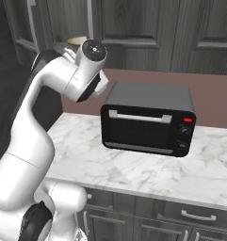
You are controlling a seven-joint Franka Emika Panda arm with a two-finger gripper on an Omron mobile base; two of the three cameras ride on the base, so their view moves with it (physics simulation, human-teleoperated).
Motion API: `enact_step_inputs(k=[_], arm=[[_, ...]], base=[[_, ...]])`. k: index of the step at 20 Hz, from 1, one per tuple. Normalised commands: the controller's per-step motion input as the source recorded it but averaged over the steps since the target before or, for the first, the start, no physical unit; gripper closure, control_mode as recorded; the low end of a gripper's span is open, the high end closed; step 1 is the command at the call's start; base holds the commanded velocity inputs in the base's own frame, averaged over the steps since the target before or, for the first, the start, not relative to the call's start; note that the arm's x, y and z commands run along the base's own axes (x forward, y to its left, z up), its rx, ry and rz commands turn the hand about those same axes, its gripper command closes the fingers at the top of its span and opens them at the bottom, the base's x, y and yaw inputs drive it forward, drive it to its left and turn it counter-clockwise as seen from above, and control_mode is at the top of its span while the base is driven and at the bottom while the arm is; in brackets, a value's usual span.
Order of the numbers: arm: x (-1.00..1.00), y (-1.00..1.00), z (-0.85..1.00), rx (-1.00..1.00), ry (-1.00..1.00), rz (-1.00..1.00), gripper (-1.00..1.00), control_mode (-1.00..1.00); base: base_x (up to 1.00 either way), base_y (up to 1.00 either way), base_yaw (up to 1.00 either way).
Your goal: Move the bowls from the cabinet to the plates on the dining table.
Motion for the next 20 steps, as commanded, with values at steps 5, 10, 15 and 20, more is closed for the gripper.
enact_step_inputs(k=[5, 10, 15, 20], arm=[[0.56, 0.07, 0.0, 0.11, 0.09, 0.0, -1.0, -1.0], [0.61, 0.14, 0.0, 0.11, 0.09, 0.0, -1.0, -1.0], [0.64, 0.2, 0.0, 0.11, 0.1, 0.02, -1.0, -1.0], [0.64, 0.22, 0.0, 0.11, 0.12, 0.04, -1.0, -1.0]], base=[[0.0, 0.0, 0.0], [0.0, 0.0, 0.0], [0.0, 0.0, 0.0], [0.0, 0.0, 0.0]])
